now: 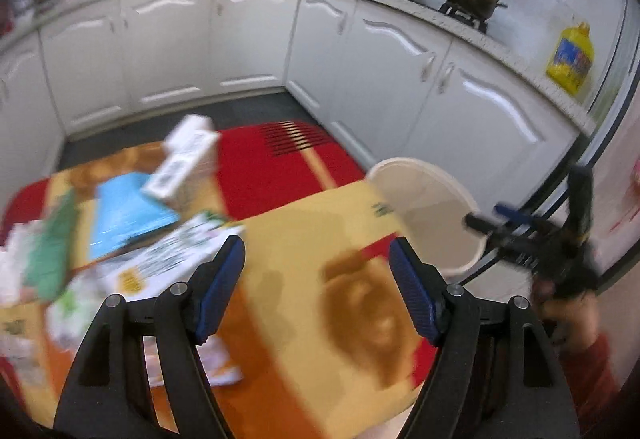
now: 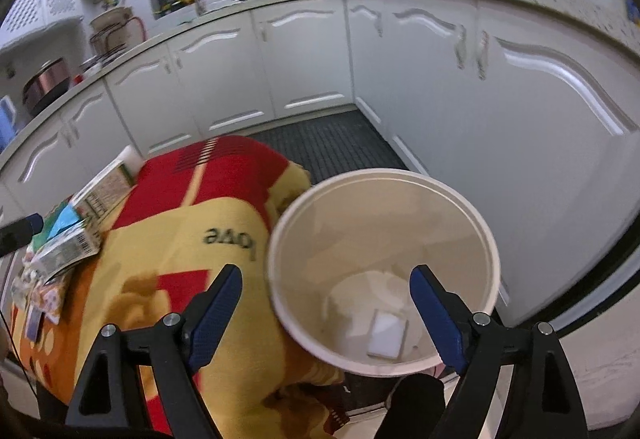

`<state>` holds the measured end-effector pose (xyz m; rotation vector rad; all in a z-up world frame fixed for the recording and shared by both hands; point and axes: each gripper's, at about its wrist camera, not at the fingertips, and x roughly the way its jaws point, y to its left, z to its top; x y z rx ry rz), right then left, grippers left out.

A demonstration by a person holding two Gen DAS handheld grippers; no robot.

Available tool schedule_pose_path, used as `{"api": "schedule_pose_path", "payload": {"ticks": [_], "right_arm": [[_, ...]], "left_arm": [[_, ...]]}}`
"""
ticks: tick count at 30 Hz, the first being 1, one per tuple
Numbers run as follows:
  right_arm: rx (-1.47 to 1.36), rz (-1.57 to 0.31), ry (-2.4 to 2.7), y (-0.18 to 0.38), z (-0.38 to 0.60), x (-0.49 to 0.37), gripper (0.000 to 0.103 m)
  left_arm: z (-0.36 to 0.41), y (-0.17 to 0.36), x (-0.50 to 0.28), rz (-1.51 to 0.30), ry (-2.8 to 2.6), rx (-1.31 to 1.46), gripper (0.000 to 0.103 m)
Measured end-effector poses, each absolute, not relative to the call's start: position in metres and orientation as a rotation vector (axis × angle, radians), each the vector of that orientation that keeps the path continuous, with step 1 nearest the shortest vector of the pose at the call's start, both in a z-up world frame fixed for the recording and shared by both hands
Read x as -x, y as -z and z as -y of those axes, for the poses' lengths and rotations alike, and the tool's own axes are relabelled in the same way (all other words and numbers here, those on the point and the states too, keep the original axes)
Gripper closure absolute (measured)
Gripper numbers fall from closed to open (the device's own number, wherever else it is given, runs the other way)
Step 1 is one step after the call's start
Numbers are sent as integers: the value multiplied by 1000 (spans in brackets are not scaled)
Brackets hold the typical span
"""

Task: Collect trash
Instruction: 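Move the right tool back over the table toward the white carton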

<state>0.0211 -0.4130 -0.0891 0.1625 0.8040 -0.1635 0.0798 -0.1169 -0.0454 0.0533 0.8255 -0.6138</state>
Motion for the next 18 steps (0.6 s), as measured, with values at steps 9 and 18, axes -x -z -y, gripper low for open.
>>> {"api": "schedule_pose_path", "payload": {"ticks": [9,18], "right_arm": [[-140,-780,79,77,373,-23,11],[-138,-786,-52,74,324,-33,11]], "left_arm": [[11,64,-68,-837,408,1,30],[-80,77,-50,-853,240,98,30]]}}
